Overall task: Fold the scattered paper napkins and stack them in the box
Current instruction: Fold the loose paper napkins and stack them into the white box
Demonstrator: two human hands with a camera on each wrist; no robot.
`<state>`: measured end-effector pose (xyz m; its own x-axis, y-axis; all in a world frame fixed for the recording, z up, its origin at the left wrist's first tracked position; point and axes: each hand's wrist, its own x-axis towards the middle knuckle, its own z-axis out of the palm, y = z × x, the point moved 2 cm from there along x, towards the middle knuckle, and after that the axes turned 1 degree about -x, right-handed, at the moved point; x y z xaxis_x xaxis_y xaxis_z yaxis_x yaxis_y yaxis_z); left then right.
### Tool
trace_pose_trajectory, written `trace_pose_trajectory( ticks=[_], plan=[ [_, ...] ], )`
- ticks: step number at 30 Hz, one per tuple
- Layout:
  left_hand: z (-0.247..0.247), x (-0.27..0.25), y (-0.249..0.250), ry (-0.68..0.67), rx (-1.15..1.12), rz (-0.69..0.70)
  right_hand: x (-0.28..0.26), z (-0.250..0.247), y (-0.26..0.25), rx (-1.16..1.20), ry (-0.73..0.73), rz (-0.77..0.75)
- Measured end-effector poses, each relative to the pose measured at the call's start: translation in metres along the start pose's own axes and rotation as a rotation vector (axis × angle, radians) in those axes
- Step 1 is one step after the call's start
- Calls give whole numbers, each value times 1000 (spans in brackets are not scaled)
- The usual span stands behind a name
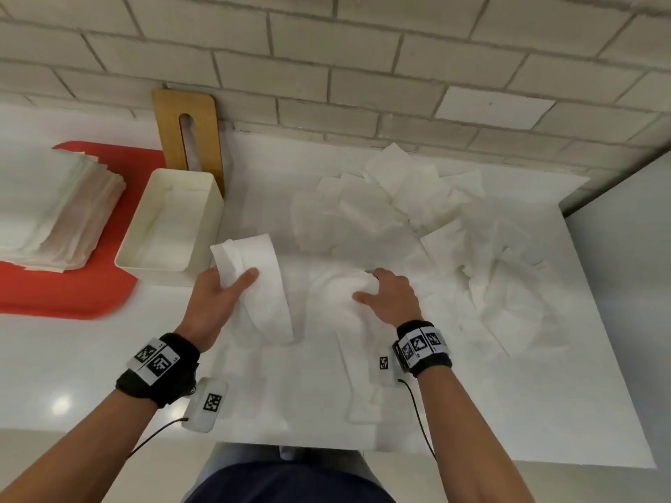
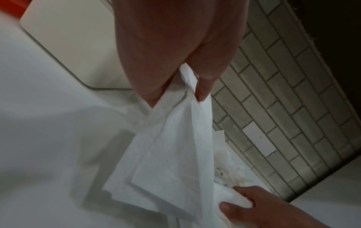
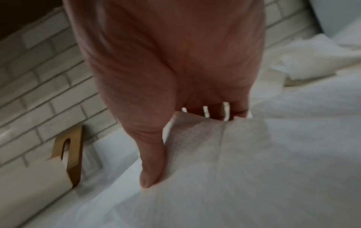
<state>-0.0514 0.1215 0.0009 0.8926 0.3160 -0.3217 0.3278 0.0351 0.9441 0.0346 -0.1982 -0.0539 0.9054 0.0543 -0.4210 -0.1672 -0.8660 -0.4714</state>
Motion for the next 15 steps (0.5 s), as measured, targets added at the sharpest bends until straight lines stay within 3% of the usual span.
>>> trace_pose_trajectory(
  ticks=[3,7,12,15],
  plan=[
    [3,2,4,37,11,40,-9,-19,-7,209,148,-121],
    [20,3,12,12,-9,31,-45,-73,-45,281,350,-294],
    [50,-1,25,-161,-244,-132,-102,-111,-100,926,278,-507],
    [63,-6,35,-273,-377,-235,-111,-81,-113,1020,275,-429]
  ],
)
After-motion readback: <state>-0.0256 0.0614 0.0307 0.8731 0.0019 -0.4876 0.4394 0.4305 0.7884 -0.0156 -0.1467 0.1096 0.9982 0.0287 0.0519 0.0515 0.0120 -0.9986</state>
